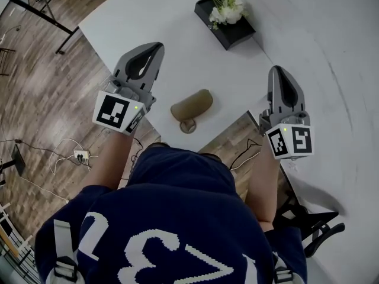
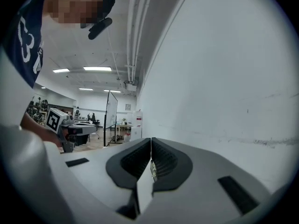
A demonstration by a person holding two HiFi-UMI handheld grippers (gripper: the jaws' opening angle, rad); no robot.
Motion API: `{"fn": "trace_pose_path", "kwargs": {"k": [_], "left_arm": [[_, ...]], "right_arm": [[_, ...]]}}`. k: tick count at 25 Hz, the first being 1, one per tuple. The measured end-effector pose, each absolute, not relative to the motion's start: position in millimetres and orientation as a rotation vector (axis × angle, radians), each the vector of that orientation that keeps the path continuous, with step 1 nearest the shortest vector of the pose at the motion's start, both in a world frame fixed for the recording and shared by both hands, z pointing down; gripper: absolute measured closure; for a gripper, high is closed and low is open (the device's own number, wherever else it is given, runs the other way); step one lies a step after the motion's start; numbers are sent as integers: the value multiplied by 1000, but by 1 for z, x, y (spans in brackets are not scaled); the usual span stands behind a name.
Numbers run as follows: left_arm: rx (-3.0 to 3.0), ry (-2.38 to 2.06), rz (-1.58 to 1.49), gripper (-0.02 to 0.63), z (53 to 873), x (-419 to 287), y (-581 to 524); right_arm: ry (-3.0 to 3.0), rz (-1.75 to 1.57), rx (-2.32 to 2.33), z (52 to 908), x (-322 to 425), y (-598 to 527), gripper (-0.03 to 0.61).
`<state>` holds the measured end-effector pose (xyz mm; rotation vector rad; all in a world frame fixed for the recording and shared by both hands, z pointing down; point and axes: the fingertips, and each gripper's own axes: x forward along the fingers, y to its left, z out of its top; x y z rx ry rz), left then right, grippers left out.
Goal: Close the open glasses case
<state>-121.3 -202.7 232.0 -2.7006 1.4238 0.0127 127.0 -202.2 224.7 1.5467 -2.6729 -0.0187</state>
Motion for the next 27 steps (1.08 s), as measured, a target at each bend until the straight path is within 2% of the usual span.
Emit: {"fn": "trace_pose_path", "kwargs": {"k": [13, 27], "left_arm": [[-2710, 1463, 177, 601, 213, -137, -193], [-2715, 1450, 156, 601, 212, -135, -184]], "right_arm": [[-2686, -88, 1568, 205, 127, -190, 554], [-2708, -79, 1512, 207, 116, -186, 554]]}}
